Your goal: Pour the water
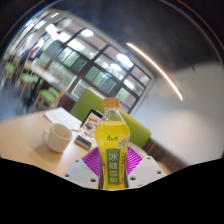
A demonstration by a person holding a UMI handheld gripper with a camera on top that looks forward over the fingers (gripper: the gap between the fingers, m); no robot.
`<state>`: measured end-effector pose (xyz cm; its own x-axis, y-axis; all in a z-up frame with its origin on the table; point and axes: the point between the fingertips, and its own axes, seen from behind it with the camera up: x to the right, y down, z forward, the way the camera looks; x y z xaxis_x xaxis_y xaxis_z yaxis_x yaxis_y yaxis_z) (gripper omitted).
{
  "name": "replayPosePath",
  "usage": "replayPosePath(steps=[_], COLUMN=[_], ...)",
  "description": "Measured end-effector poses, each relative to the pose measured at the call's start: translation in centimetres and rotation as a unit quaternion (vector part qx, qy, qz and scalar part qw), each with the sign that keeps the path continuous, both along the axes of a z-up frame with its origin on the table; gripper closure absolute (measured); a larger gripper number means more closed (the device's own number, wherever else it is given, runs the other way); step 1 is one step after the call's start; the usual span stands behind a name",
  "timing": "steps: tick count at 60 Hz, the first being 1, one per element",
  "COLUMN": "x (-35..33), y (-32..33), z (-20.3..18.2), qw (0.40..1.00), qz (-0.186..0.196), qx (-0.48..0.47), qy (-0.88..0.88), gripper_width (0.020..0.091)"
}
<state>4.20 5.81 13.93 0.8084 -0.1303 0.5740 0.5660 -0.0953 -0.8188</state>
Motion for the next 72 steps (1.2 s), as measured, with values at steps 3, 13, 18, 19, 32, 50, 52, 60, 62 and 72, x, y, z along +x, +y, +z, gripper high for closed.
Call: replayPosePath(steps=[3, 13, 18, 19, 32, 50, 52, 60, 62, 72], x=[0.0, -1.2, -1.8, -2.0, -3.1, -3.2, -3.5, -1.4, -0.7, -0.8], y=[1.6, 5.2, 8.2, 8.6, 9.5, 10.5, 8.9, 8.6, 10.3, 11.0], z=[1.5, 4.9, 3.3, 3.1, 2.1, 3.8, 4.6, 7.6, 7.6, 3.5], qw=[0.995, 0.901, 0.821, 0.802, 0.680, 0.718, 0.755, 0.934, 0.964, 0.976], qz=[-0.003, 0.009, 0.014, 0.015, 0.034, 0.038, 0.035, 0.036, 0.044, 0.104], qx=[-0.009, -0.047, -0.059, -0.061, -0.072, -0.053, -0.041, 0.011, 0.017, 0.023], qy=[-0.101, -0.432, -0.568, -0.594, -0.729, -0.693, -0.654, -0.355, -0.262, 0.192], gripper_width=[0.0828, 0.0828, 0.0827, 0.0827, 0.0828, 0.0825, 0.0826, 0.0826, 0.0828, 0.0826])
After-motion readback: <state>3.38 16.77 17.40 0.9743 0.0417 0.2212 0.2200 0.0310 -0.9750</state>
